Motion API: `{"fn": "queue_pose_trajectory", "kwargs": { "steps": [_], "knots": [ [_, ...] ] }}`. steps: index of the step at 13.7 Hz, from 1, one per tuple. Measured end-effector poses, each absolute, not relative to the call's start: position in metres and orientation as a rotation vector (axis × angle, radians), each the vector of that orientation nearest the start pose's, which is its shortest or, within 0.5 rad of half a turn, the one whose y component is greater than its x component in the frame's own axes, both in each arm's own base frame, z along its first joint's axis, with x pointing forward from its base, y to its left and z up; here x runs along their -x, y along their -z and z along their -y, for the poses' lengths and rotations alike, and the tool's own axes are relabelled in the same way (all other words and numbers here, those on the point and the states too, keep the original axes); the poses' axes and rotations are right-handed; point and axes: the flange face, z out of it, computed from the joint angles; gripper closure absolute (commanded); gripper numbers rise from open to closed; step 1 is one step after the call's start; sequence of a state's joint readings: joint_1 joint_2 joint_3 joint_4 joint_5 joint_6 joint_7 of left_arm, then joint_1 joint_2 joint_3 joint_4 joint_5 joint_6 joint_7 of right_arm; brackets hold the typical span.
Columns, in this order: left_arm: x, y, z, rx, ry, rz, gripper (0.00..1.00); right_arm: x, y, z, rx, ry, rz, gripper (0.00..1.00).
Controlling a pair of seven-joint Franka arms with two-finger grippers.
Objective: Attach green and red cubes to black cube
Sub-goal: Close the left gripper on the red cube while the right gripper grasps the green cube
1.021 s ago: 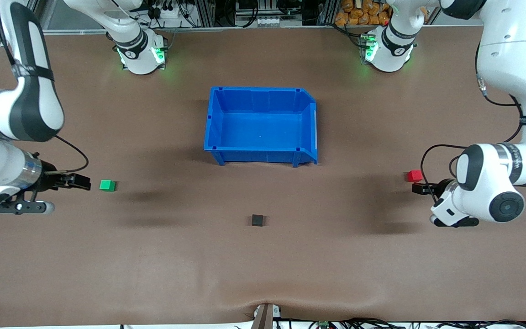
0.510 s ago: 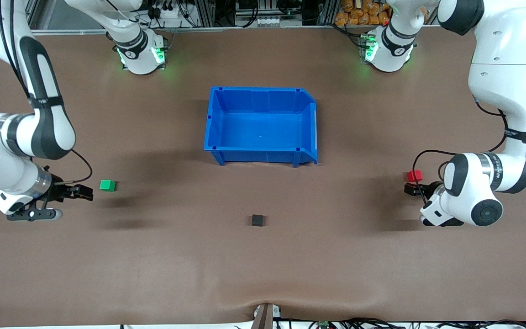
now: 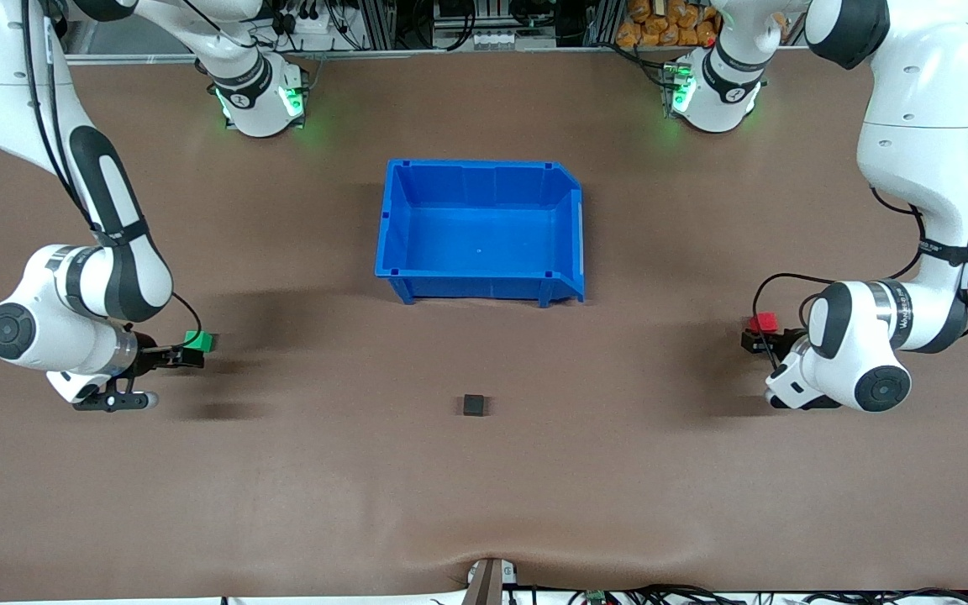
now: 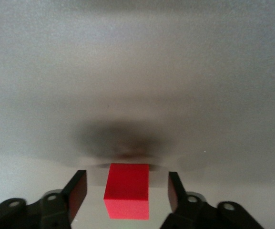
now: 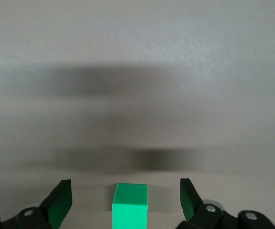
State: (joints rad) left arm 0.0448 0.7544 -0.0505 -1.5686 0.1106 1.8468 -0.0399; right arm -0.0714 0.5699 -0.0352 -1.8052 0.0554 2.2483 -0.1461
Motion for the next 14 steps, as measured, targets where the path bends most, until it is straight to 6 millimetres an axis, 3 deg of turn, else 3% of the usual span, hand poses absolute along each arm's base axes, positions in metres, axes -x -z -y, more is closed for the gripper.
{"fn": "queue_pose_trajectory", "kwargs": {
  "steps": [5,7,8,9,14],
  "knots": [
    [-0.643,-0.17,-0.007,2.989,-0.713,-0.034,0.42,-0.622,-0.19,0.066,3.083,-0.273,-0.005,0.03],
    [-0.643,-0.17,-0.007,2.989,-0.713,-0.034,0.42,-0.615,-0.181,0.065,3.077,-0.307,-0.006,0.69],
    [-0.643,-0.17,-0.007,2.989,-0.713,-0.034,0.42,-0.612,-0.177,0.065,3.074,-0.323,-0.006,0.87],
    [-0.643,-0.17,-0.007,2.989,-0.714,-0.034,0.42,-0.609,-0.174,0.065,3.072,-0.335,-0.006,0.93],
    [-0.643,-0.169,-0.007,2.988,-0.717,-0.034,0.43,-0.605,-0.172,0.064,3.06,-0.377,0.028,0.93]
  ]
}}
